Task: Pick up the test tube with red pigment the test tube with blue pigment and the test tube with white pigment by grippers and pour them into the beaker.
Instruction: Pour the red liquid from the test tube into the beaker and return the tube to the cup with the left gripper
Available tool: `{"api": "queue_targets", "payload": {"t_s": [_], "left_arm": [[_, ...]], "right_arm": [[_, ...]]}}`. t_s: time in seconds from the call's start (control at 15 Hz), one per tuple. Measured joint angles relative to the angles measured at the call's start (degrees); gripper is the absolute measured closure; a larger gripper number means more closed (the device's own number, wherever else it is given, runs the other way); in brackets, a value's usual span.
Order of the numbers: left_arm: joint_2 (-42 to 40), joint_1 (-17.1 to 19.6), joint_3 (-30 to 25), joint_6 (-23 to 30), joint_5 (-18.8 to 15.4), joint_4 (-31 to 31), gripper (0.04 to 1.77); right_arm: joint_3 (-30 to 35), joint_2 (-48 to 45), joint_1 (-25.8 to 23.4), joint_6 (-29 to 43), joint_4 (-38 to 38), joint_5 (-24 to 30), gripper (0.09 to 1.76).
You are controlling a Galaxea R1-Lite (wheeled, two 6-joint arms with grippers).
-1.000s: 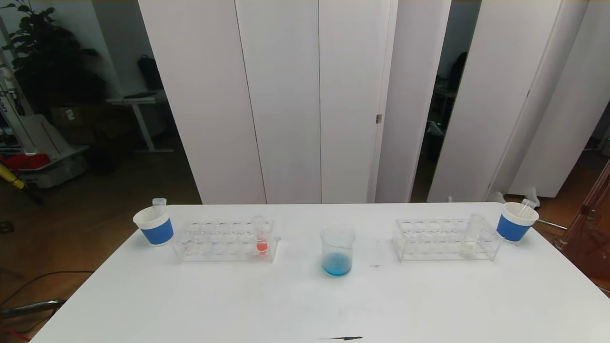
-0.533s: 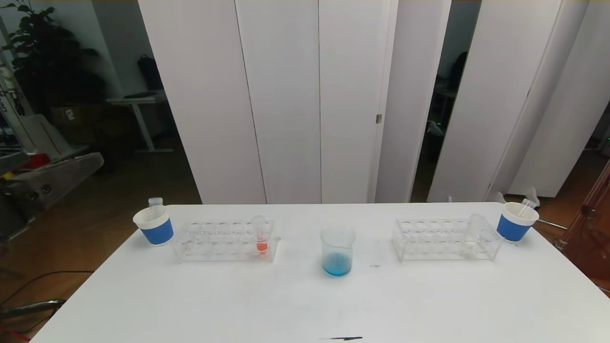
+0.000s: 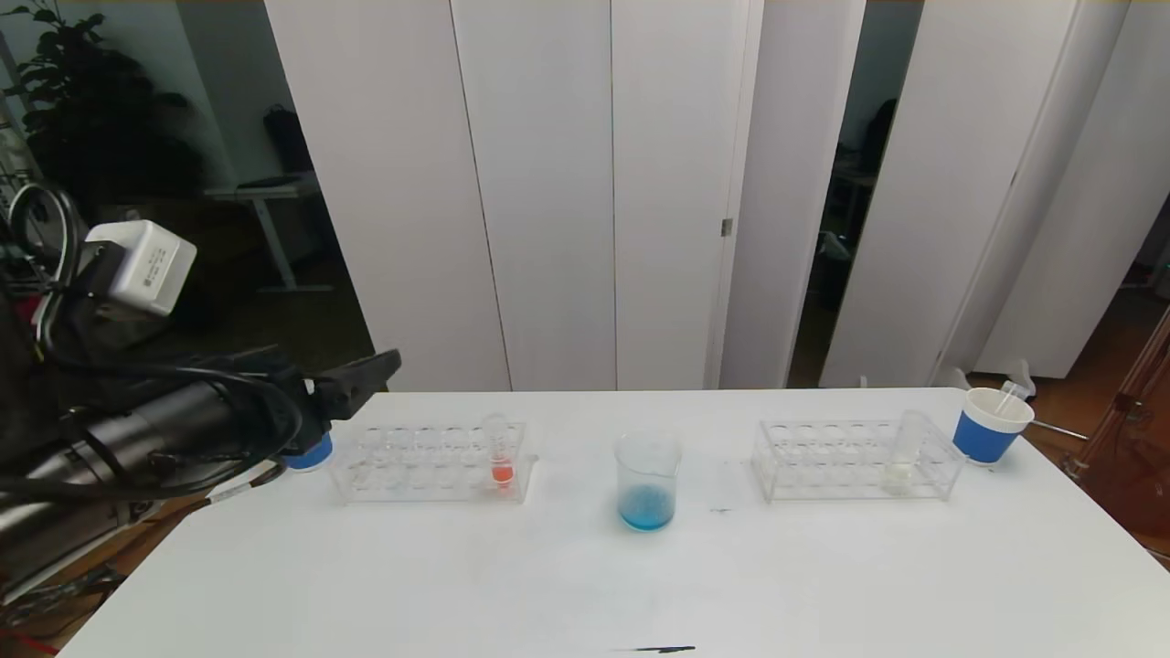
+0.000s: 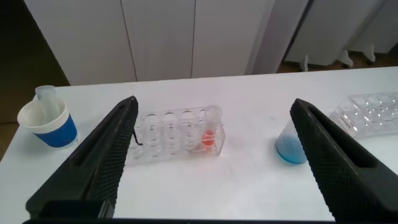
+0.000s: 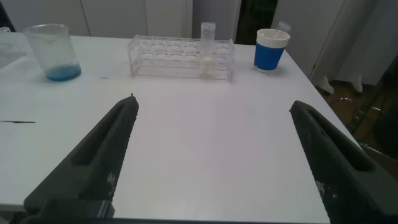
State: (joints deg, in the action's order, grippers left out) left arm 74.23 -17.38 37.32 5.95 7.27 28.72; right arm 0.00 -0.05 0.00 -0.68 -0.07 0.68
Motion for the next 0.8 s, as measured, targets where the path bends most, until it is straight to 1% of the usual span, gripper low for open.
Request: {"api": "queue_targets", "payload": {"t_s": [0.2,0.33,0.53,0.8], "left_arm": [[3.36,-3.1,-5.32,0.59,1.33,6.8,0.06],[5.35,-4.36,-8.41,2.06,1.94,9.58,0.06],[8.59,-5.51,-11.33,4.96,2.33,11.79,0.06],[13.69,-6.64,-12.59,5.51,2.86,16.45,0.06]], "right_arm": [[0.0,0.0,0.0,0.02,0.0,0.0,0.1],[0.0,0.0,0.0,0.0,0.0,0.0,0.1],[0.0,0.0,0.0,0.0,0.0,-0.02,0.1],[0.0,0.0,0.0,0.0,0.0,-0.05,0.1]]}}
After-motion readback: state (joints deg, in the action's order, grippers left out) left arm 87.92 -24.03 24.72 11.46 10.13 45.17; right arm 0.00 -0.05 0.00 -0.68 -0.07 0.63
